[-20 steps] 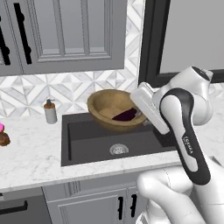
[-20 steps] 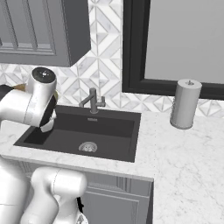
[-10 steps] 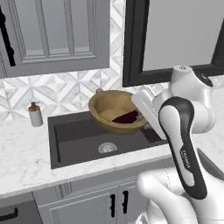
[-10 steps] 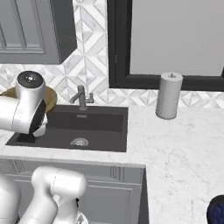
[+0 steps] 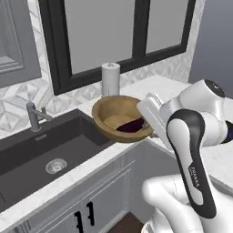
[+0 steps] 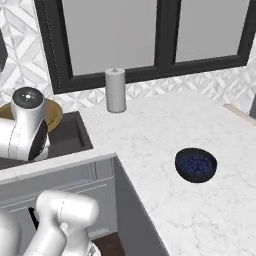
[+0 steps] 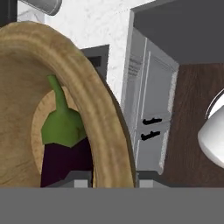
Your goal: Pick the eggplant from the sink and place it in the bowl. Then pick the bowl and place it in the microwave. Then close the microwave door and press the start button.
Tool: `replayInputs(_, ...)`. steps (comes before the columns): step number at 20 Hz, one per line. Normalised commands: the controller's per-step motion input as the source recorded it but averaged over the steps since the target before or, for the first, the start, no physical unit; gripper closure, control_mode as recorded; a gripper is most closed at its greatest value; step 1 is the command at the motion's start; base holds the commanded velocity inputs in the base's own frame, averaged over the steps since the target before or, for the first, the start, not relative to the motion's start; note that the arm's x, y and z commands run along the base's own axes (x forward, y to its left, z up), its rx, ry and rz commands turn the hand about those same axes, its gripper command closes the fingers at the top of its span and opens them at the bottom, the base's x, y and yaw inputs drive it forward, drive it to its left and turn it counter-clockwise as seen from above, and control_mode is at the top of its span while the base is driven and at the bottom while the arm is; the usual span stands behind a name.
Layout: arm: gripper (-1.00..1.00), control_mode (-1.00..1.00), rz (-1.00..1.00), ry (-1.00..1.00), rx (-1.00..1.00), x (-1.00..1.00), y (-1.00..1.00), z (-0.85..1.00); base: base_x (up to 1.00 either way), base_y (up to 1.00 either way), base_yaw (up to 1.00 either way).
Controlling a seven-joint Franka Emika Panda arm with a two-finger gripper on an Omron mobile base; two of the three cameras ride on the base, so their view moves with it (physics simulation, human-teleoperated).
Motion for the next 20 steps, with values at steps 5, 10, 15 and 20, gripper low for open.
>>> replayInputs(5, 1.00, 1.00, 0.00, 0.00, 0.00, 0.00, 0.00, 0.00, -0.42, 0.03, -0.84)
replayInputs(10, 1.00, 1.00, 0.00, 0.00, 0.00, 0.00, 0.00, 0.00, -0.42, 0.06, -0.85)
replayInputs(15, 1.00, 1.00, 0.00, 0.00, 0.00, 0.00, 0.00, 0.00, -0.20, 0.05, -0.80)
replayInputs(20, 1.00, 1.00, 0.00, 0.00, 0.00, 0.00, 0.00, 0.00, -0.12, 0.00, -0.78)
